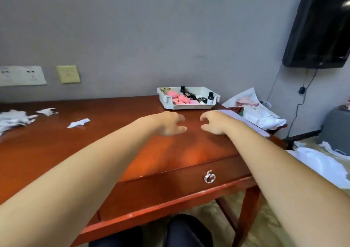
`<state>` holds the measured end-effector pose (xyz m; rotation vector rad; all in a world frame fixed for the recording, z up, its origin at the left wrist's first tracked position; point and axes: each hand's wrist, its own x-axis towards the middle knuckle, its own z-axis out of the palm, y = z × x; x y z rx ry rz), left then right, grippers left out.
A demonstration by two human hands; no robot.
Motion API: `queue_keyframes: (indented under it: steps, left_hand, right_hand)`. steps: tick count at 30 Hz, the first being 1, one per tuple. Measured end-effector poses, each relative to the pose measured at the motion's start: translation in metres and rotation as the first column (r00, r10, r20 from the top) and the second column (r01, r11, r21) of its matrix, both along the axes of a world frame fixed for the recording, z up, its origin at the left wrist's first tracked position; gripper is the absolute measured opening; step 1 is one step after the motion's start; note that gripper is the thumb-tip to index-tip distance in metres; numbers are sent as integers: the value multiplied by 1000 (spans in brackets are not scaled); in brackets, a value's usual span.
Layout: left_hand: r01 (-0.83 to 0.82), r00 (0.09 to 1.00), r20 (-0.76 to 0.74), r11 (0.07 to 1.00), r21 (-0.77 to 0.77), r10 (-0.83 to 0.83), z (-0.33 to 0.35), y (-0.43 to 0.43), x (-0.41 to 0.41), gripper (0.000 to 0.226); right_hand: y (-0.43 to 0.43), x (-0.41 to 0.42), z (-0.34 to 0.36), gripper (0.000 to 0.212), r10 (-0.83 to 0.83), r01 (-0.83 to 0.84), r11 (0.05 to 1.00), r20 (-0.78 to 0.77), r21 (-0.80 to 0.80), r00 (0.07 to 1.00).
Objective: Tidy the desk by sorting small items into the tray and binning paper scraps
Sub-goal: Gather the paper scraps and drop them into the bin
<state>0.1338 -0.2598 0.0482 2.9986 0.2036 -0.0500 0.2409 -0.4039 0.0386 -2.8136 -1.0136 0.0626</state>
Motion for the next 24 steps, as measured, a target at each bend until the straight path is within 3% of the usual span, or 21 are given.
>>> queue_keyframes:
  steps: [5,12,17,21,24]
  left_hand:
    - [-218,976,-10,976,29,218,-12,84,-56,53]
    - [-508,861,-13,861,33,509,-16,187,-146,51]
    - [-645,762,-42,763,46,646,-26,230,-190,58]
    - [-708,704,-32,705,48,709,-38,259,-212,60]
    - [-761,645,-27,645,64,764,-52,280,-224,61]
  right_hand:
    - [99,-38,-10,42,174,-174,985,-40,7,984]
    - [195,-84,-24,58,337,-354,933,-179,-71,924]
    - [239,-106,-31,18,361,-373,923,-120,-91,925]
    - [281,-114,-42,27,395,-390,918,-92,76,914]
    - [313,-116,-49,46,410,-389,893,-54,225,911]
